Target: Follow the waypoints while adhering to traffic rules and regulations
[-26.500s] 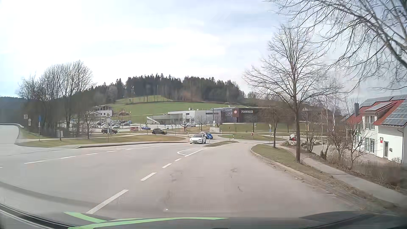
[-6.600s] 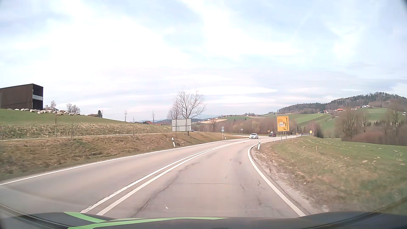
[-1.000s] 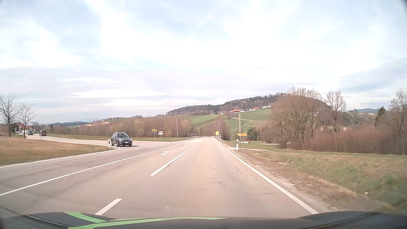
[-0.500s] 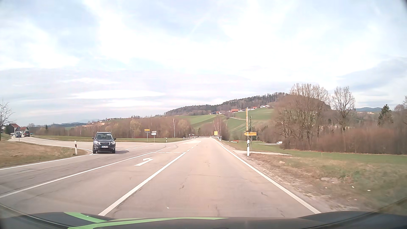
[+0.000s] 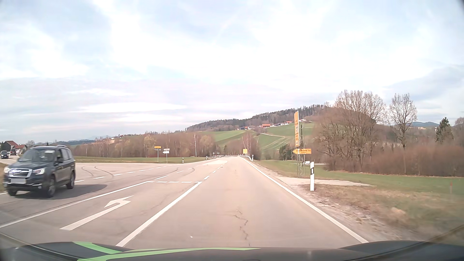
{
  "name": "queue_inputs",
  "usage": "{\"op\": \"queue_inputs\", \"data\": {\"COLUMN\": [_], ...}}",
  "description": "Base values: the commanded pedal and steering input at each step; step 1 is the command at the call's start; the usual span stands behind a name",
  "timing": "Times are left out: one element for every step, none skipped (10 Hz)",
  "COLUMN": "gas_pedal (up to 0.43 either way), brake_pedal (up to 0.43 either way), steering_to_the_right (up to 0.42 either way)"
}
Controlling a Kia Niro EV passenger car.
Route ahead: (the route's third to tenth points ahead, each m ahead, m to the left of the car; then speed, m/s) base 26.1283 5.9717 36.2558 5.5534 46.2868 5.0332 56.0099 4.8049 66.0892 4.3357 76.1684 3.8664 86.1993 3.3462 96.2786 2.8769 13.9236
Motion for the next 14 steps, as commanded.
{"op": "queue_inputs", "data": {"gas_pedal": [0.028, 0.028, 0.028, 0.028, 0.028, 0.028, 0.028, 0.028, 0.028, 0.028, 0.028, 0.02, 0.02, 0.02], "brake_pedal": [0.0, 0.0, 0.0, 0.0, 0.0, 0.0, 0.0, 0.0, 0.0, 0.0, 0.0, 0.0, 0.0, 0.0], "steering_to_the_right": [0.003, 0.003, 0.003, 0.003, 0.003, 0.003, 0.003, 0.003, 0.003, 0.003, 0.003, 0.004, 0.003, 0.003]}}
